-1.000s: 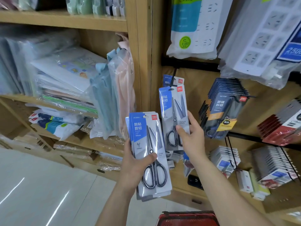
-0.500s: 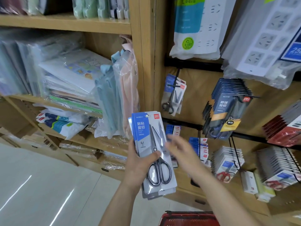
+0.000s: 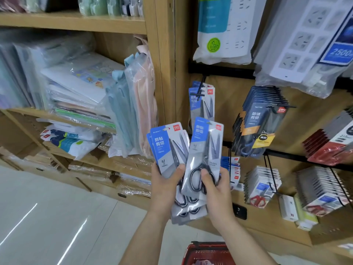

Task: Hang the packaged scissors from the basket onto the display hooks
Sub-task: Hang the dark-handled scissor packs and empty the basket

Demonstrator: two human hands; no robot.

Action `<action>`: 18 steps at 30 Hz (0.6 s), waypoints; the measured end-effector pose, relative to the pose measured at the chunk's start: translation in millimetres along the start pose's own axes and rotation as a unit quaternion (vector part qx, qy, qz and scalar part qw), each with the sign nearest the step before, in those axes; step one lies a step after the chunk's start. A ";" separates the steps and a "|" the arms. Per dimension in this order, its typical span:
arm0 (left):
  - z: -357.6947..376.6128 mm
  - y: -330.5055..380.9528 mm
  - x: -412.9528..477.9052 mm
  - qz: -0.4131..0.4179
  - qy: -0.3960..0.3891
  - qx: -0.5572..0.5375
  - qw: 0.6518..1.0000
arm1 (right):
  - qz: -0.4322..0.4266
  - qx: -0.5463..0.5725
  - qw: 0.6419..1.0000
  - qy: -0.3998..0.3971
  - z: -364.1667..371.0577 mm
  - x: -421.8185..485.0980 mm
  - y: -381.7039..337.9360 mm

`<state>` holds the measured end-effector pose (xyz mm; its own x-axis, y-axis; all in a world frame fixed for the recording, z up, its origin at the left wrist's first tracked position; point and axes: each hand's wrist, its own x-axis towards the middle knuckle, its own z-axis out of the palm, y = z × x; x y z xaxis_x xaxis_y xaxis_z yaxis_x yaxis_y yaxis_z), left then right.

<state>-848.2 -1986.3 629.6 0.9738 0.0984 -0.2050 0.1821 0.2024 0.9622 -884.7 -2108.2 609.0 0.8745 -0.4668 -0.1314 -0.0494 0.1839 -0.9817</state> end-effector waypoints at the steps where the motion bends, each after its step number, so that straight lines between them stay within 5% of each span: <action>1: -0.9 -0.7 -0.4 0.001 0.002 -0.001 1.000 | 0.000 0.011 1.000 0.000 -1.3 0.9 -1.1; 10: -16.6 -4.0 0.7 -0.002 0.024 0.009 1.000 | -0.118 -0.075 0.989 -0.048 -26.3 35.6 -39.1; 18: -25.9 0.0 -1.5 0.017 0.029 0.026 0.999 | -0.136 -0.110 0.981 -0.078 -16.8 59.4 -41.1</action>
<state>-853.2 -1961.2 625.2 0.9704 0.1610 -0.1801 0.1568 0.1478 0.9765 -838.8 -2157.9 639.2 0.9321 -0.3318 0.1453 0.1078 -0.1288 -0.9858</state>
